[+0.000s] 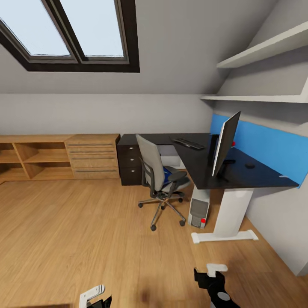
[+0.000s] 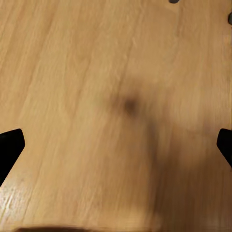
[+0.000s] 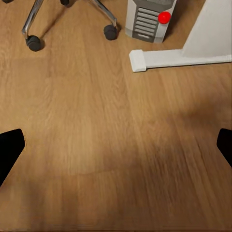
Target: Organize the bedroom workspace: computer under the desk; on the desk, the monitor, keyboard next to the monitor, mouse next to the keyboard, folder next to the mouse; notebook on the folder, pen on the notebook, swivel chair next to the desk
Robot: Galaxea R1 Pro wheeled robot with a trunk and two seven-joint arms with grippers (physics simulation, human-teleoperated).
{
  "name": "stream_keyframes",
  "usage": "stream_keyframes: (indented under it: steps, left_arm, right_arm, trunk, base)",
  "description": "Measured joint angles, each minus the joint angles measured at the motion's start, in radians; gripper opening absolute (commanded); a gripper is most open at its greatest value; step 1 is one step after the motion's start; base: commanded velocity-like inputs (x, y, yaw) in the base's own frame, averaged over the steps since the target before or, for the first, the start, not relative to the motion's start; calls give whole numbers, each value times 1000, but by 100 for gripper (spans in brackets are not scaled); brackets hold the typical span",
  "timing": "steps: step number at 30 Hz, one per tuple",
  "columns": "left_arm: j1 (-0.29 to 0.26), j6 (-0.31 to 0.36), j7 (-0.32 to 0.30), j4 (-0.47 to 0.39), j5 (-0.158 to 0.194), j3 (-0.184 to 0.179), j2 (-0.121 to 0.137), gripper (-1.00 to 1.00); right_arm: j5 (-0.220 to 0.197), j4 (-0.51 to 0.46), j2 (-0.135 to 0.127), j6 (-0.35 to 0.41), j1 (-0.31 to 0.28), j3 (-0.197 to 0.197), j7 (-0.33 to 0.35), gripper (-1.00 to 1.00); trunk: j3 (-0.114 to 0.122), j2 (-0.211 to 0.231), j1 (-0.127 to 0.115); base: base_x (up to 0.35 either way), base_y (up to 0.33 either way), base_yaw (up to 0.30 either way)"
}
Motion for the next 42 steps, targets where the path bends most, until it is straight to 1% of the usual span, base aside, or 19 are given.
stream_keyframes:
  steps: [1, 2, 4, 5, 8, 11, 15, 19, 27, 39, 42]
  left_arm:
    - [0, 1, 3, 2, 1, 1, 2, 100]
    - [0, 2, 9, 5, 2, 5, 8, 100]
    - [0, 3, 15, 8, 3, 13, 17, 100]
    - [0, 4, 18, 9, 4, 22, 26, 100]
    - [0, 3, 21, 10, 4, 36, 36, 100]
    - [0, 3, 23, 10, 3, 42, 39, 100]
    - [0, 2, 23, 10, 3, 45, 41, 100]
    - [0, 2, 24, 11, 2, 45, 41, 100]
    - [0, 2, 24, 10, 1, 47, 44, 100]
    - [0, 2, 22, 11, 0, 45, 43, 100]
    - [0, 2, 21, 24, 1, 46, 43, 100]
  right_arm:
    - [1, 22, 3, -26, -2, 0, 0, 100]
    - [2, 55, 8, -83, -4, 0, 0, 100]
    - [2, 79, 11, -141, -6, 0, -1, 100]
    - [0, 94, 13, -184, -7, -1, -2, 100]
    - [-2, 111, 13, -233, -8, -5, -3, 100]
    - [-4, 118, 11, -255, -8, -8, -4, 100]
    - [-6, 122, 8, -263, -8, -14, -7, 100]
    - [-18, 125, 7, -263, -8, -27, -8, 100]
    - [-19, 126, 12, -276, -8, -29, -6, 100]
    - [-18, 126, 6, -278, -8, -22, 0, 100]
    - [-18, 126, 5, -278, -8, -21, 0, 100]
  trunk:
    - [-3, -7, 4]
    - [-6, -14, 8]
    - [-12, -28, 15]
    - [-16, -35, 19]
    - [-25, -56, 31]
    - [-34, -77, 42]
    - [-47, -105, 58]
    - [-59, -133, 73]
    - [-85, -189, 104]
    - [-85, -189, 104]
    - [-85, -189, 104]
  base:
    - [0, 0, 0]
    - [0, 0, 0]
    - [0, 0, 0]
    - [0, 0, 0]
    - [0, 0, 0]
    - [0, 0, 0]
    - [0, 0, 0]
    - [0, 0, 0]
    - [0, 0, 0]
    - [0, 0, 0]
    - [98, 0, 0]
